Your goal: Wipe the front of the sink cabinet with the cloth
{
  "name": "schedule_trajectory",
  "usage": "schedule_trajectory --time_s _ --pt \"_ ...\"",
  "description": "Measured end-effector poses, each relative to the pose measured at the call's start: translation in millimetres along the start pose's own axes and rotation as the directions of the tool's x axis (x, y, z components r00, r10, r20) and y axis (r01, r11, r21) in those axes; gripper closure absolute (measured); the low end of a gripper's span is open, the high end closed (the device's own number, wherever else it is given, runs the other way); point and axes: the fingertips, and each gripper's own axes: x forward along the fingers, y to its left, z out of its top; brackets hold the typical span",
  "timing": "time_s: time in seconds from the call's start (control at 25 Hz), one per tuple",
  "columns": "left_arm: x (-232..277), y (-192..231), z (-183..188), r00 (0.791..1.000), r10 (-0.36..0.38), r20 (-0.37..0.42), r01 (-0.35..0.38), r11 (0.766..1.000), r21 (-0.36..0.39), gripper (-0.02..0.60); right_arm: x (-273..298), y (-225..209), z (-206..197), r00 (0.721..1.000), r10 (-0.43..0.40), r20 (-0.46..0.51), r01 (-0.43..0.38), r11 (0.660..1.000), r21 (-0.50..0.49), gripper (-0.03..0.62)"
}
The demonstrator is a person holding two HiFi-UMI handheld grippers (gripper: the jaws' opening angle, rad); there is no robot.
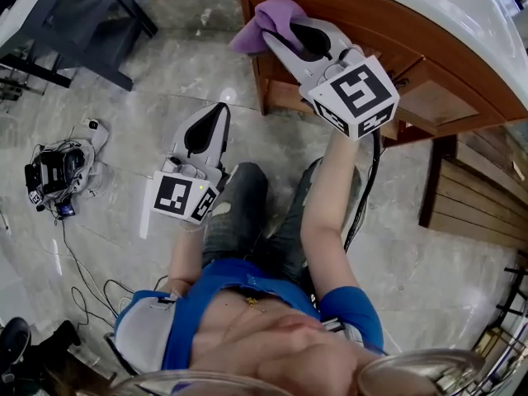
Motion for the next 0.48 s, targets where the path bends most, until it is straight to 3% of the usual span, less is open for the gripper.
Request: schedule_trajectory --time_s 0.48 --pt "-12 11 2 0.999 0.038 0.005 -0.038 0.999 -0.008 0.583 26 14 5 1.000 -0.011 0.012 0.011 0.999 -0.042 0.537"
